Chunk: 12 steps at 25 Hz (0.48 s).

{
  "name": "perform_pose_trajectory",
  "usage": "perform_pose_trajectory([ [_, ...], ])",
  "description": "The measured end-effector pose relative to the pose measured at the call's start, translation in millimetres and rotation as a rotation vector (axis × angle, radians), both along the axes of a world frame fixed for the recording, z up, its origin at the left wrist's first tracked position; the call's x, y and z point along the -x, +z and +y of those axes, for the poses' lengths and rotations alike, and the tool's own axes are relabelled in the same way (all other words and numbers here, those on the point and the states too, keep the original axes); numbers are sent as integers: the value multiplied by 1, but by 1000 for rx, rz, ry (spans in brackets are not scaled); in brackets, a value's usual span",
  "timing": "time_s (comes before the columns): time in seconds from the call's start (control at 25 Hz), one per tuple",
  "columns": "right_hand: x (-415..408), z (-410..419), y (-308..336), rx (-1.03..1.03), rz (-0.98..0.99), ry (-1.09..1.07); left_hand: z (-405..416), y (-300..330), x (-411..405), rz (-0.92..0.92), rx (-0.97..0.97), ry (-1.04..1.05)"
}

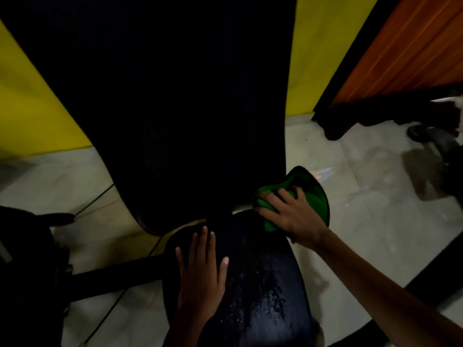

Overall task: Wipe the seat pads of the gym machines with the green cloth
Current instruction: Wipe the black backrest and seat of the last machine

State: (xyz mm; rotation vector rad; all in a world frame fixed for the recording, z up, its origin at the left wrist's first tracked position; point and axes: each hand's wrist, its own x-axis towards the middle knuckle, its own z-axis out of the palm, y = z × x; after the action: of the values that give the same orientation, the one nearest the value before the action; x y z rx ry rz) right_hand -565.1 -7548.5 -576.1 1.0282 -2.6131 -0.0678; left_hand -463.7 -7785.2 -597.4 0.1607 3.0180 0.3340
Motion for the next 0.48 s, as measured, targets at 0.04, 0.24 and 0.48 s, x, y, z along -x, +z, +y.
perform_pose_trajectory([
  [0.04, -3, -2, 11, 116, -54, -76, 1, 8, 7, 53, -37, -24],
  [0.24, 44, -25, 112, 1069, -147, -351, 23, 137, 116, 486, -247, -146],
  [0.48, 122, -48, 234, 1527, -87, -368, 35, 319, 248, 886, 72, -349],
])
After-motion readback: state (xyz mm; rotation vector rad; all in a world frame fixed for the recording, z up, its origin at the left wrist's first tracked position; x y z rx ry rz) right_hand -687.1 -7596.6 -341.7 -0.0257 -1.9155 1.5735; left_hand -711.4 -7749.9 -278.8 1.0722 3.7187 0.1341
